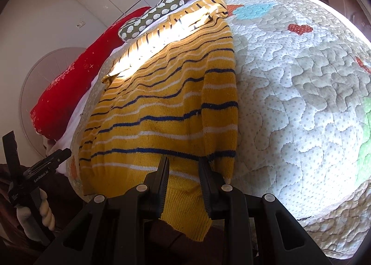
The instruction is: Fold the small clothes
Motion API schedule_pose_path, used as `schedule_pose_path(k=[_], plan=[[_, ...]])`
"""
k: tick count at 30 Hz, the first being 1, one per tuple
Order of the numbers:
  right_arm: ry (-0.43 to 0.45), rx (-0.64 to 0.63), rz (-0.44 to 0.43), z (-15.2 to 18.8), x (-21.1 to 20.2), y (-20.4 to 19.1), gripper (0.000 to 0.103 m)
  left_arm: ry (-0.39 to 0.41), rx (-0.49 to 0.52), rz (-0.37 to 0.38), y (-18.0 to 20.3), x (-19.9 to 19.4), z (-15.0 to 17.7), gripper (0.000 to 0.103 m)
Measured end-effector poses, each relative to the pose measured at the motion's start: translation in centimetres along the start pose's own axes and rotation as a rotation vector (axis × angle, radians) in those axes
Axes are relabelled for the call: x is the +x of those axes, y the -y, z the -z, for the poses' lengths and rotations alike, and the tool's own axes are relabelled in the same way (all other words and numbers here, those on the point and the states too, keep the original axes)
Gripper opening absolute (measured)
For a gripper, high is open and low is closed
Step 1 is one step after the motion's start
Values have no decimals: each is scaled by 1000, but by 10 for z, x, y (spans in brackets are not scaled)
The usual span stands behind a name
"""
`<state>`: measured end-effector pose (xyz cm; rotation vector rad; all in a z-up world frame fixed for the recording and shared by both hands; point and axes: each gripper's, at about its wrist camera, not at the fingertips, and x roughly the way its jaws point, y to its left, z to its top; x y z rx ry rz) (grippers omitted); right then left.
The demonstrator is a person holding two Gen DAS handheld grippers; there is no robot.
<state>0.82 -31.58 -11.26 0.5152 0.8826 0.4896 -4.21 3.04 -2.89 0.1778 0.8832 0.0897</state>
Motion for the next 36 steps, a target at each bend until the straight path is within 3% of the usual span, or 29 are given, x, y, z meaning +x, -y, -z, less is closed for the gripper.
schedule_pose_path(k=[20, 28, 36], plan=[[22, -16, 1, 4, -7, -7, 30, -13, -17, 10, -2, 2, 1, 55], [122, -78, 34, 1, -38, -14, 39, -45, -99, 28, -20, 11, -4, 59], [77, 3, 35, -8, -23, 15, 39, -128, -209, 109, -40, 38, 11, 59]])
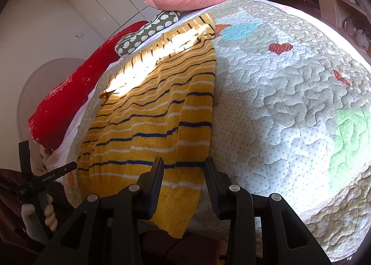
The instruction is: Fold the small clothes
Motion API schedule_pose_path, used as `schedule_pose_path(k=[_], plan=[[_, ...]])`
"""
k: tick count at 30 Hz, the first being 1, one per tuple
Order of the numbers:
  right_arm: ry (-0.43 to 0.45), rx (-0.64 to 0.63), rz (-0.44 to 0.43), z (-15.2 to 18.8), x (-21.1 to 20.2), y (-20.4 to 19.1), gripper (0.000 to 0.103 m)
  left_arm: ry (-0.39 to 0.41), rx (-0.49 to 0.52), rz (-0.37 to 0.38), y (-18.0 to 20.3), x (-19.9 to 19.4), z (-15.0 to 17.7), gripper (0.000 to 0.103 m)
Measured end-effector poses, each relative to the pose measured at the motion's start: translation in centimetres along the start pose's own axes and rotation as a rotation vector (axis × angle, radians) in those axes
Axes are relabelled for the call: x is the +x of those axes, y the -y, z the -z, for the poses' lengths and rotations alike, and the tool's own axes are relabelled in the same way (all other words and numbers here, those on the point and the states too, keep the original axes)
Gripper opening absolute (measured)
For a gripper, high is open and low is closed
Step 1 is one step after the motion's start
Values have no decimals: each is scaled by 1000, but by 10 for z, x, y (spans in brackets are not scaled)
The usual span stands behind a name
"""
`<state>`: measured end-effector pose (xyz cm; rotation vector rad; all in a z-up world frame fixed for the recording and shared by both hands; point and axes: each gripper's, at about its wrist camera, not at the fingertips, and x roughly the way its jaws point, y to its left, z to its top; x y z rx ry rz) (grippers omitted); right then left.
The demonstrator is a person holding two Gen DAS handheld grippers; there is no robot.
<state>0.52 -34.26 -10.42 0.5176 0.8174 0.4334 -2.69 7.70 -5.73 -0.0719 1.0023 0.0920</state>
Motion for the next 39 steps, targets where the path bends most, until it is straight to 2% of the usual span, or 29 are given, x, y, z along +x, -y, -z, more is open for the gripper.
schedule_pose_path(k=[6, 8, 12, 18, 21, 22, 25, 27, 28, 29, 30, 31, 34, 39], plan=[[-43, -18, 4, 0, 15, -3, 39, -29, -87, 114, -20, 12, 9, 61], [-47, -13, -1, 2, 18, -3, 39, -24, -92, 148, -21, 12, 11, 66], [-52, -11, -15, 8, 18, -5, 41, -27, -96, 220, -21, 9, 18, 67], [-59, 25, -51, 20, 15, -1, 41, -63, -101, 296, -15, 8, 35, 67], [-63, 60, -83, 24, 14, 4, 41, -90, -97, 370, -4, 11, 41, 70], [-64, 70, -92, 25, 14, 6, 41, -97, -98, 384, -1, 13, 42, 74], [-71, 92, -126, 25, 18, 10, 41, -115, -98, 373, 7, 21, 39, 75], [-72, 94, -159, 26, 21, 11, 41, -114, -83, 328, 10, 19, 37, 50], [-72, 88, -166, 26, 23, 11, 41, -114, -68, 292, 9, 18, 36, 28], [-70, 80, -168, 26, 23, 11, 36, -118, -81, 311, 4, 17, 36, 18], [-70, 71, -167, 25, 23, 9, 29, -126, -117, 369, -3, 16, 34, 13], [-75, 68, -176, 24, 23, 8, 12, -137, -152, 415, -8, 15, 32, 13], [-65, 68, -225, 16, 16, 2, 11, -118, -177, 452, -14, 2, 23, 13], [2, -1, -299, -19, -6, -26, 10, -30, -151, 477, -6, -26, -4, 11]])
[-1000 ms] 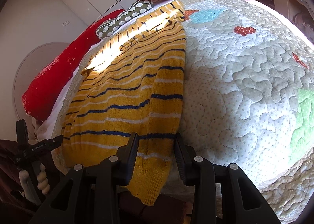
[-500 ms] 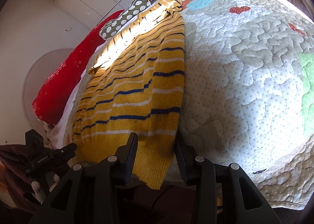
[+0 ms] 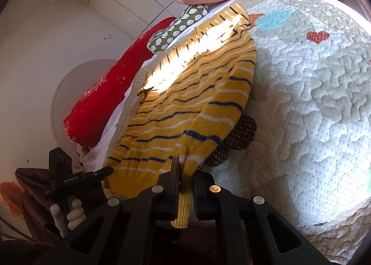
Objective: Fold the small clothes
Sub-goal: 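Grasp the hem with the left tool and fold it toward the collar, then lower the hem onto the collar and open the left tool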
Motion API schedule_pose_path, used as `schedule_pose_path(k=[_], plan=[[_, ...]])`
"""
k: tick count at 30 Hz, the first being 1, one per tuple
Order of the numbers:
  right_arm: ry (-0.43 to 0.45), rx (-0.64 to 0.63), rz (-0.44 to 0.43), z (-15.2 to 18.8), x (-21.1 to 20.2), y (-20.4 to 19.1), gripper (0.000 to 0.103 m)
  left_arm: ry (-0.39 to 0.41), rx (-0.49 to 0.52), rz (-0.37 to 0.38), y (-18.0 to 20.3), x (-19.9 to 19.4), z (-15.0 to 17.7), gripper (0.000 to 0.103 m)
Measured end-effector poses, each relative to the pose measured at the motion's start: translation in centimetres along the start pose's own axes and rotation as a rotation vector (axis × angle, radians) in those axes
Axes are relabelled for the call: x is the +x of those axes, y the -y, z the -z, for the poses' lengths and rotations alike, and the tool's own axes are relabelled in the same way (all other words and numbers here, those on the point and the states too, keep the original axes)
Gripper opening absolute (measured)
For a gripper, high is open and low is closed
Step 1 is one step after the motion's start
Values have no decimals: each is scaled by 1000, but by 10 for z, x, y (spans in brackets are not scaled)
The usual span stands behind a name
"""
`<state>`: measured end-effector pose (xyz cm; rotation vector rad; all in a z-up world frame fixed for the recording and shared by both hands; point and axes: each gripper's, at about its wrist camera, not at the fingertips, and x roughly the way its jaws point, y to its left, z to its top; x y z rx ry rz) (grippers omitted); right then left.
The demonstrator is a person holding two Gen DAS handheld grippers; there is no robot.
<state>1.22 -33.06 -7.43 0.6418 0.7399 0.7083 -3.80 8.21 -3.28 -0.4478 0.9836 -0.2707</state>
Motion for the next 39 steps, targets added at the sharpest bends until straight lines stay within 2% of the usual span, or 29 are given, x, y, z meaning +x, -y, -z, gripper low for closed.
schedule_pose_path(k=[5, 9, 16, 21, 25, 28, 31, 32, 35, 37, 39], plan=[[46, -62, -26, -62, 10, -20, 10, 79, 31, 9, 21, -7, -57, 11], [97, -99, 4, -117, 29, -30, 10, 132, 38, -34, 35, 8, -118, 11], [86, -119, 77, -214, 92, -30, 10, 134, 22, -120, 43, 69, -224, 11], [52, -64, 152, -265, 148, 2, 10, 98, 7, -190, 37, 124, -278, 11], [21, 28, 210, -290, 191, 43, 10, 76, 5, -271, 25, 168, -307, 10], [-11, 146, 167, -302, 212, 79, 13, 27, -84, -258, 1, 191, -320, 10], [26, 315, 114, -308, 214, 114, 21, 2, -140, -248, -17, 201, -322, 10], [52, 350, 130, -311, 211, 123, 23, 4, -146, -251, -20, 202, -322, 10], [142, 378, 227, -320, 193, 137, 30, -3, -178, -232, -28, 201, -323, 10], [158, 369, 243, -326, 179, 136, 31, -1, -210, -171, -31, 192, -328, 10], [156, 289, 247, -327, 166, 123, 31, 25, -185, -129, -24, 176, -334, 17]])
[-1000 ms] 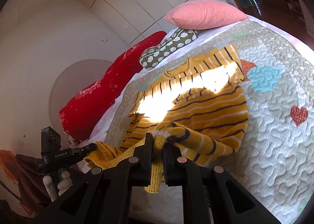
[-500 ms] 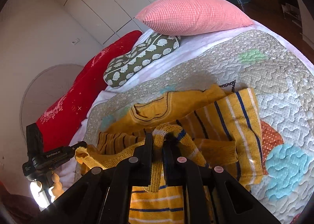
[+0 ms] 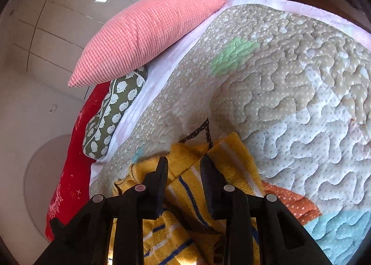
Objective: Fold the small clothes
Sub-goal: 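Lower the hem onto the collar and open the left tool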
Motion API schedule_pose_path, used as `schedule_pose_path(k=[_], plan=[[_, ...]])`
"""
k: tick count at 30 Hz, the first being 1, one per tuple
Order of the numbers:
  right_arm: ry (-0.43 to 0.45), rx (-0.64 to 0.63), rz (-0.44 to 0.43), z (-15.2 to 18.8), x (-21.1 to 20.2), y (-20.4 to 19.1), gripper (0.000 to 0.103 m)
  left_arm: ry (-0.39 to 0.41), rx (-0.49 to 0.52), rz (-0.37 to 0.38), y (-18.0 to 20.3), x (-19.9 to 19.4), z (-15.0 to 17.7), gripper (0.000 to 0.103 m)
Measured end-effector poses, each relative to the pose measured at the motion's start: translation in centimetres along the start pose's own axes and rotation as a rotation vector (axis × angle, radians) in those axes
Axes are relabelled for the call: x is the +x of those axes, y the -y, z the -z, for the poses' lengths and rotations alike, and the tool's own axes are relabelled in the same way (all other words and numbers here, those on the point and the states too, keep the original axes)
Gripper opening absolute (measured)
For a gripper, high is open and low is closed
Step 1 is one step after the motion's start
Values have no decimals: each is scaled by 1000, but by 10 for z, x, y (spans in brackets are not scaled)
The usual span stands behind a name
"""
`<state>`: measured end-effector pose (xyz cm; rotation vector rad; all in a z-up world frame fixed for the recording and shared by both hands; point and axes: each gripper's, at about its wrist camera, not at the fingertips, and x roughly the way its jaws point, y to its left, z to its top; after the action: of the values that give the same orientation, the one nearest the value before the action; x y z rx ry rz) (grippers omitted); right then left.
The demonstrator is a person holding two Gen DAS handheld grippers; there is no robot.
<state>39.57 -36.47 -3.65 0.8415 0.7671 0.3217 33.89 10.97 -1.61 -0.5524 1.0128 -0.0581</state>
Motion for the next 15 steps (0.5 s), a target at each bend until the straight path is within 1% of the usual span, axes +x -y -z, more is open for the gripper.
schedule_pose_path(k=[2, 3, 4, 6, 7, 8, 10, 11, 13, 14, 15], plan=[[-13, -105, 16, 7, -11, -17, 32, 70, 50, -19, 11, -22, -3, 43], [-22, -150, 12, 11, -15, -24, 32, 104, 68, -21, 15, -33, -3, 48], [-33, -190, 5, 17, -18, -32, 32, 121, 80, -18, 18, -42, -1, 51], [-60, -256, -27, 30, -20, -45, 32, 122, 116, 2, 25, -51, 5, 51], [-77, -284, -46, 38, -16, -53, 32, 122, 152, 16, 32, -52, 10, 51], [-98, -312, -62, 46, -11, -60, 32, 116, 199, 9, 40, -50, 17, 51], [-145, -343, -86, 58, 7, -71, 32, 70, 285, -21, 52, -33, 32, 51], [-167, -346, -92, 64, 17, -74, 32, 48, 314, -45, 56, -21, 36, 51], [-211, -331, -100, 67, 39, -76, 32, 18, 331, -136, 54, 6, 40, 51], [-232, -329, -72, 67, 52, -75, 32, 4, 326, -192, 48, 21, 39, 51], [-222, -339, 5, 64, 62, -72, 32, -7, 311, -245, 40, 33, 36, 51]])
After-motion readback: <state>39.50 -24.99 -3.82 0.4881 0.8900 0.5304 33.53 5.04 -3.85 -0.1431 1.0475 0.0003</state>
